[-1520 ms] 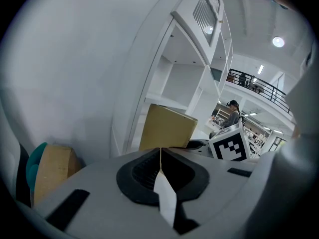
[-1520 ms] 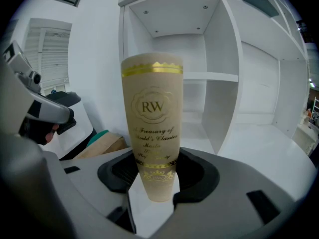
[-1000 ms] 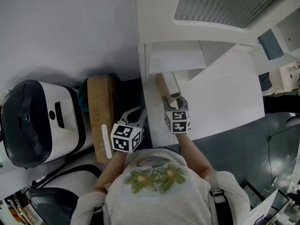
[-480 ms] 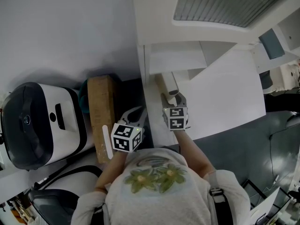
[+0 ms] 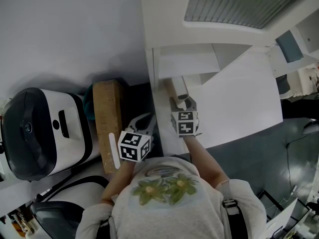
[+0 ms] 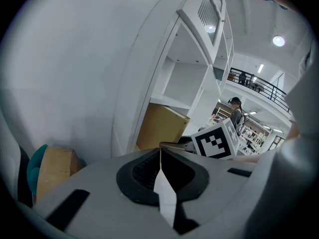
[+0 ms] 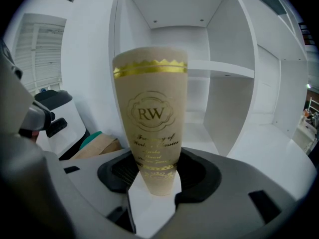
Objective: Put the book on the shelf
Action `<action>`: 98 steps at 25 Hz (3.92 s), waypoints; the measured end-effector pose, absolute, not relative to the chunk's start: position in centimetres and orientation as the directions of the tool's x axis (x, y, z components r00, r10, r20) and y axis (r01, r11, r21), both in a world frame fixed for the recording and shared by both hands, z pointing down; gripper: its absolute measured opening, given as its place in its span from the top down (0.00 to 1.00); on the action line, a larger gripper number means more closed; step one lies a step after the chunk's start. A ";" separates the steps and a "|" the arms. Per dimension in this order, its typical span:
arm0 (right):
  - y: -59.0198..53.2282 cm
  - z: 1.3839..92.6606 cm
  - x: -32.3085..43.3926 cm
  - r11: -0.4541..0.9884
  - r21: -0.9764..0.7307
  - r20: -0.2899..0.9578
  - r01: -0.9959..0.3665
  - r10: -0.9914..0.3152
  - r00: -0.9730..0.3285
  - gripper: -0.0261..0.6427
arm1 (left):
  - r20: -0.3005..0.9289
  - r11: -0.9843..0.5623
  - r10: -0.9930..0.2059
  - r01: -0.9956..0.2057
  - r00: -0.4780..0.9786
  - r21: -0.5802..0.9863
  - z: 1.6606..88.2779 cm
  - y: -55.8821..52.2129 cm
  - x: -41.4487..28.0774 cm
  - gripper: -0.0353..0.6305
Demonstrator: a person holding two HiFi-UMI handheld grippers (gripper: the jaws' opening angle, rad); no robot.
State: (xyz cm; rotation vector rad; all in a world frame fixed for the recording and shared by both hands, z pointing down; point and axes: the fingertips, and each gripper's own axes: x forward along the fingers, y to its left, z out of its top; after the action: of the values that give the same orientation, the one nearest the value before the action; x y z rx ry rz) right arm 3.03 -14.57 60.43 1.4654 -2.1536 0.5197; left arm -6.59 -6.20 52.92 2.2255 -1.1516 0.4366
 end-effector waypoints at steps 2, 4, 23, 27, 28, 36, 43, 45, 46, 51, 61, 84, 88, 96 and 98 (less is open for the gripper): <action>-14.7 60.5 2.9 0.354 -0.044 0.583 -0.934 -0.750 -0.311 0.63 | 0.530 -0.453 -0.626 -0.820 0.572 0.350 52.9 -6.2 -6.6 0.89; -14.9 60.5 2.8 0.353 -0.045 0.585 -0.934 -0.749 -0.311 0.63 | 0.532 -0.454 -0.625 -0.820 0.572 0.349 52.9 -6.3 -6.6 0.89; -17.2 61.0 1.8 0.350 -0.067 0.586 -0.934 -0.744 -0.321 0.63 | 0.552 -0.458 -0.606 -0.819 0.573 0.346 53.6 -6.8 -6.1 0.89; -17.9 60.9 1.7 0.350 -0.067 0.580 -0.934 -0.748 -0.322 0.63 | 0.555 -0.454 -0.607 -0.821 0.569 0.346 53.6 -7.0 -6.0 0.90; -18.0 60.9 1.7 0.351 -0.066 0.580 -0.934 -0.749 -0.322 0.63 | 0.555 -0.454 -0.606 -0.821 0.569 0.346 53.7 -7.1 -6.0 0.89; -19.4 61.1 1.4 0.351 -0.063 0.579 -0.934 -0.750 -0.321 0.63 | 0.558 -0.455 -0.602 -0.819 0.572 0.348 53.9 -7.7 -5.8 0.89; -20.7 61.4 1.2 0.345 -0.058 0.577 -0.937 -0.755 -0.313 0.63 | 0.560 -0.453 -0.598 -0.818 0.573 0.354 54.1 -8.0 -5.7 0.90; -21.1 61.4 1.2 0.342 -0.055 0.578 -0.938 -0.755 -0.309 0.63 | 0.562 -0.452 -0.597 -0.819 0.573 0.354 54.1 -8.1 -5.7 0.90; -21.2 61.5 1.2 0.341 -0.055 0.579 -0.939 -0.755 -0.308 0.63 | 0.563 -0.451 -0.597 -0.819 0.572 0.354 54.2 -8.1 -5.7 0.89; -22.3 61.6 0.9 0.332 -0.062 0.581 -0.941 -0.755 -0.305 0.63 | 0.565 -0.446 -0.599 -0.823 0.567 0.353 54.3 -8.1 -6.0 0.90; -23.7 61.5 0.3 0.338 -0.084 0.561 -0.937 -0.761 -0.325 0.60 | 0.563 -0.442 -0.609 -0.828 0.559 0.345 54.0 -8.3 -6.3 0.90; -13.9 61.2 3.1 0.335 -0.130 0.598 -0.933 -0.724 -0.344 0.58 | 0.532 -0.486 -0.610 -0.808 0.587 0.333 52.4 -4.7 -4.2 0.90; -11.7 60.0 3.5 0.347 -0.143 0.580 -0.927 -0.729 -0.363 0.58 | 0.525 -0.496 -0.611 -0.803 0.592 0.328 52.1 -3.6 -3.5 0.90; -6.9 57.2 3.0 0.429 -0.209 0.510 -0.879 -0.719 -0.473 0.86 | 0.510 -0.518 -0.610 -0.792 0.606 0.322 51.3 -1.2 -2.1 0.89; -5.6 56.6 2.9 0.461 -0.207 0.495 -0.863 -0.711 -0.499 0.89 | 0.508 -0.524 -0.608 -0.789 0.610 0.320 51.2 -0.6 -1.8 0.90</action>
State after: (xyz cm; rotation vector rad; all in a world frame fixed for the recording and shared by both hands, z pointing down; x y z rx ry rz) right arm 2.86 -5.63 56.55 1.3342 -2.3764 0.6249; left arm -1.76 -0.62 51.24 2.3105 -1.1007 0.4567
